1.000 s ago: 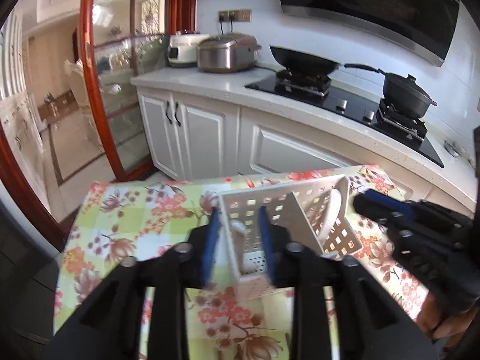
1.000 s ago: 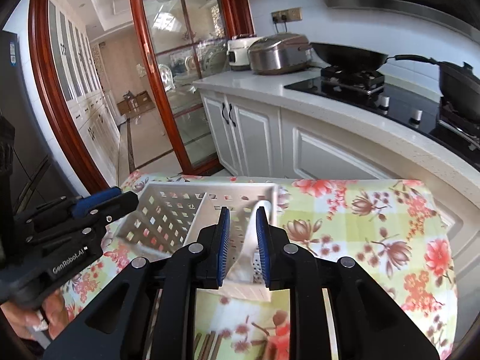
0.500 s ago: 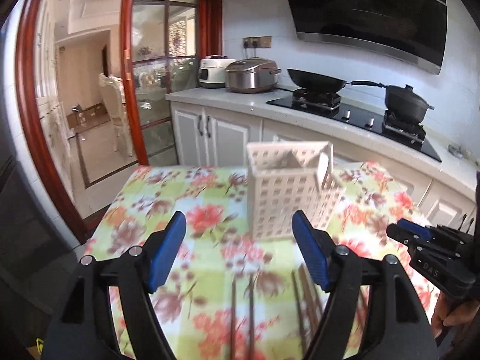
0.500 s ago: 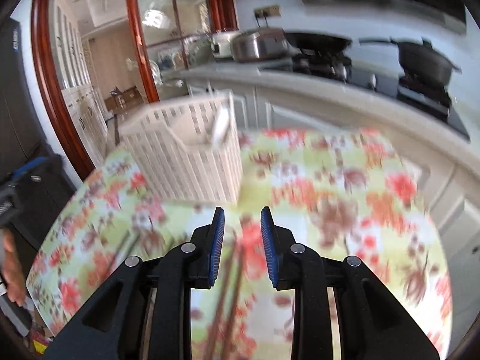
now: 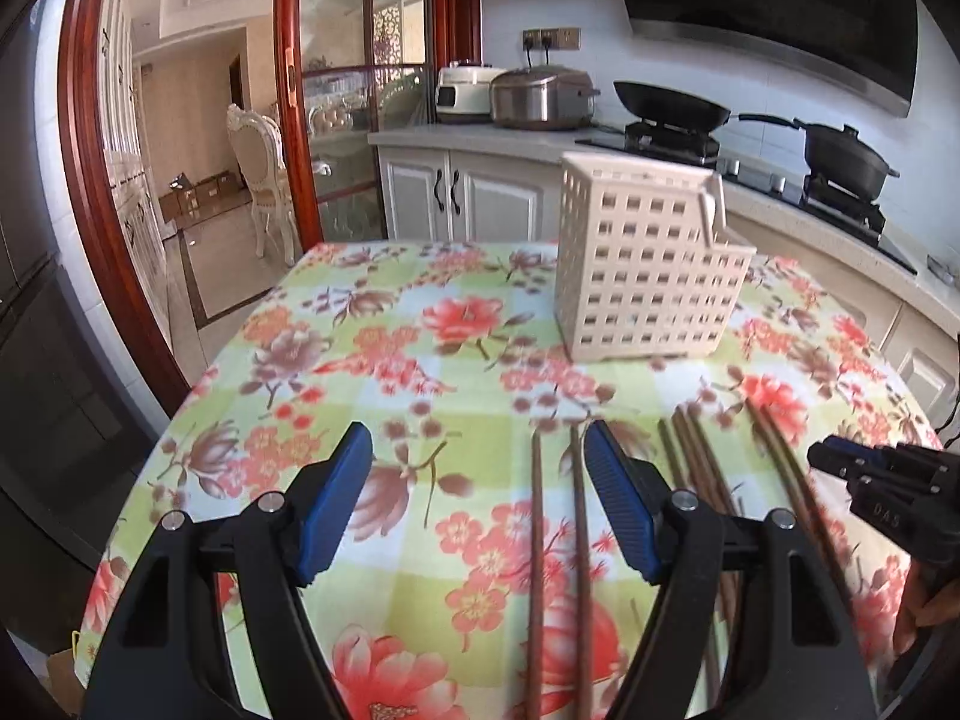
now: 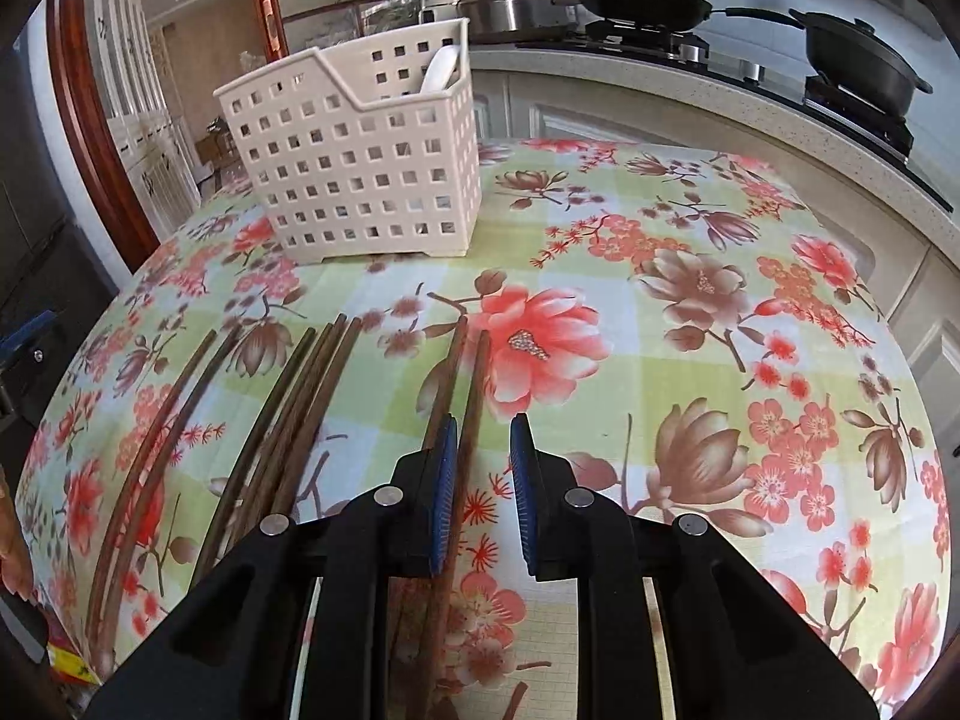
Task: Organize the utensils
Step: 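Lower right tool onto a wooden chopstick and close while left tool grasps another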
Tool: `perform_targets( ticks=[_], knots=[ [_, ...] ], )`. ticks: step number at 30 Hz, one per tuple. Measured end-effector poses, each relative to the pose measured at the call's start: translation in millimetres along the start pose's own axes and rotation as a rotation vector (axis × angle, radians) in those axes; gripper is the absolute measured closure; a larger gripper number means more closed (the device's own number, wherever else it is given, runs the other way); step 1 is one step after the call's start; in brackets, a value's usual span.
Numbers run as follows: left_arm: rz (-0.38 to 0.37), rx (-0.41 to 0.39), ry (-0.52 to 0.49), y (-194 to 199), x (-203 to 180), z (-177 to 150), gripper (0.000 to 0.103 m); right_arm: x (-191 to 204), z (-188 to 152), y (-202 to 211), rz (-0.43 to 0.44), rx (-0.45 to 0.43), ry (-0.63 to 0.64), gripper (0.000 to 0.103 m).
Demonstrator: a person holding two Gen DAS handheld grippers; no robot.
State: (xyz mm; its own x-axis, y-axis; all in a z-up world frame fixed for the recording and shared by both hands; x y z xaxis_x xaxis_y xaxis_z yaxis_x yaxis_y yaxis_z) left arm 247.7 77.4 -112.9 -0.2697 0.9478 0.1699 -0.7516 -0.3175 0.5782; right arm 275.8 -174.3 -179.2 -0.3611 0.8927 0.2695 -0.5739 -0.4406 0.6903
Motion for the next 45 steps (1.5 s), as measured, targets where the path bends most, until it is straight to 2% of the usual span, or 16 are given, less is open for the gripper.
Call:
perform_targets(
  ticks=[12,14,17,23,24,26,28,36,41,45],
  knots=[
    [-0.014,0.078,-0.019,-29.8,4.7,-22.9,0.033,0.2,-0.5,-22.2,-0.052,0.063,0.029,0.086],
    [-0.016,0.1,-0.031,-34.7,3.9,-27.4,0.038,0.0,0.8,-23.6,-0.063,0.07,0.033,0.088],
    [-0.021,0.118,-0.043,-39.4,2.6,-31.3,0.04,-1.4,1.1,-23.6,-0.076,0.074,0.036,0.095],
    [-0.025,0.132,-0.081,-42.9,-9.6,-31.2,0.041,0.0,-2.3,-21.0,-0.064,0.081,0.04,0.096],
    [-0.025,0.144,-0.094,-45.5,-13.6,-32.3,0.042,0.1,-2.6,-20.8,-0.063,0.083,0.038,0.096],
    [-0.03,0.176,-0.112,-51.6,-20.5,-36.0,0.053,0.0,-3.3,-20.3,-0.059,0.083,0.036,0.096],
    [-0.041,0.2,-0.126,-56.4,-26.8,-40.4,0.057,-0.4,-3.7,-19.8,-0.053,0.081,0.033,0.096],
    [-0.048,0.214,-0.192,-63.8,-42.9,-44.5,0.064,-0.7,-3.7,-20.3,-0.042,0.088,0.032,0.096],
    [-0.09,0.216,-0.229,-59.5,-51.3,-45.3,0.089,-0.1,-3.5,-20.7,-0.043,0.096,0.038,0.096],
    [-0.097,0.209,-0.248,-56.8,-56.2,-47.0,0.096,1.7,-3.5,-21.5,-0.051,0.1,0.058,0.096]
  ],
)
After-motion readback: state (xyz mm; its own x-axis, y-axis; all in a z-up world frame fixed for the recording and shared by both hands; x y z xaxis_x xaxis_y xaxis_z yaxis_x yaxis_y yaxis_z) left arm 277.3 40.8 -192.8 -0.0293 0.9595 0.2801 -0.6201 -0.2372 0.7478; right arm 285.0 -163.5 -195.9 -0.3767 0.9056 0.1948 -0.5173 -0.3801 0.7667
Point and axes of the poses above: each gripper's, at about its wrist camera, not at the fingertips, and y roughly against the way its jaws point, x to its left, z to its top, the point moved 8 cm from there along -y, roughly the way its jaws point, and after that the axes turned 15 degrees about z, right-handed, at the moved point
